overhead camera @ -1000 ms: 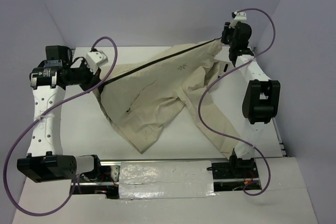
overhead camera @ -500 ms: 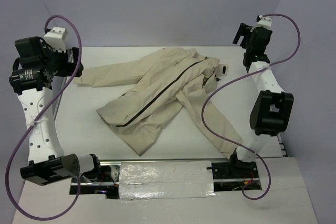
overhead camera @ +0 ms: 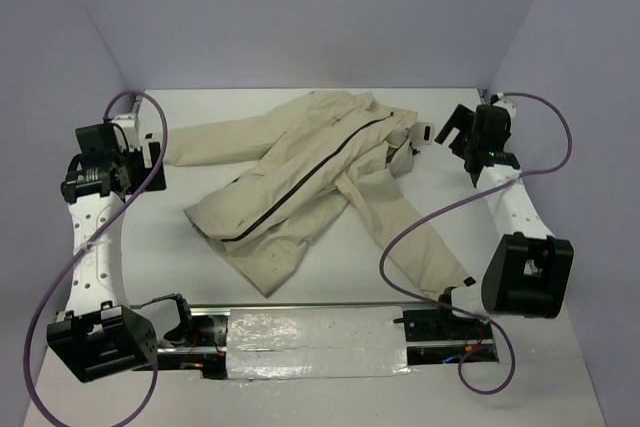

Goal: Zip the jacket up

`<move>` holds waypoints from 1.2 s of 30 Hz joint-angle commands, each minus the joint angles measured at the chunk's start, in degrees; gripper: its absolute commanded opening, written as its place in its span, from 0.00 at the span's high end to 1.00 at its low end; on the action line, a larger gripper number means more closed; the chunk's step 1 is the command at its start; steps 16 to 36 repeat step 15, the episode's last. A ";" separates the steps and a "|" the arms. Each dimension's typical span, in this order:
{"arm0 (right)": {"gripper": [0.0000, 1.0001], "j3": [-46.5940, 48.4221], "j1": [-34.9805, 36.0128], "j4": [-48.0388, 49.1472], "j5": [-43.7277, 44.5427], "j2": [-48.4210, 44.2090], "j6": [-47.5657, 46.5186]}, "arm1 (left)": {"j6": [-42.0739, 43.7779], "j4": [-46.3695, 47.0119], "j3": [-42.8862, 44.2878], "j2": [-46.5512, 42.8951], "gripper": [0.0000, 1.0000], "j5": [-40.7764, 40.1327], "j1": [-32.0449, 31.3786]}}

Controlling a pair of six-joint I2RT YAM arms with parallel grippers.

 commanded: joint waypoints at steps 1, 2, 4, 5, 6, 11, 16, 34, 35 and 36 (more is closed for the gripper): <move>0.00 -4.33 -0.03 -5.32 2.41 -7.42 0.17 | -0.25 6.21 -4.05 -2.26 0.01 -3.40 0.26; 0.00 -6.87 -0.12 -5.14 2.59 -8.91 0.08 | -0.07 6.91 -5.02 -2.61 0.01 -3.83 0.26; 0.00 -9.08 -0.03 -4.44 2.06 -12.87 -0.27 | 0.98 9.02 -7.57 -2.96 0.01 -4.89 0.35; 0.00 -10.83 -0.12 -4.44 1.98 -14.01 -0.27 | 1.34 9.63 -8.36 -3.14 0.01 -5.24 0.26; 0.00 -11.55 -0.12 -4.52 2.06 -16.11 -0.19 | 1.60 10.95 -9.94 -3.40 0.01 -5.59 0.26; 0.00 -15.24 -0.03 -5.32 3.12 -22.53 -1.24 | 0.99 13.07 -13.72 -4.11 0.01 -7.09 -0.88; 0.00 -19.71 -0.03 0.02 3.47 -28.95 -1.94 | -1.02 12.98 -15.22 -4.55 0.01 -5.77 -1.23; 0.00 -19.71 -0.03 0.02 3.47 -28.95 -1.94 | -1.02 12.98 -15.22 -4.55 0.01 -5.77 -1.23; 0.00 -19.71 -0.03 0.02 3.47 -28.95 -1.94 | -1.02 12.98 -15.22 -4.55 0.01 -5.77 -1.23; 0.00 -19.71 -0.03 0.02 3.47 -28.95 -1.94 | -1.02 12.98 -15.22 -4.55 0.01 -5.77 -1.23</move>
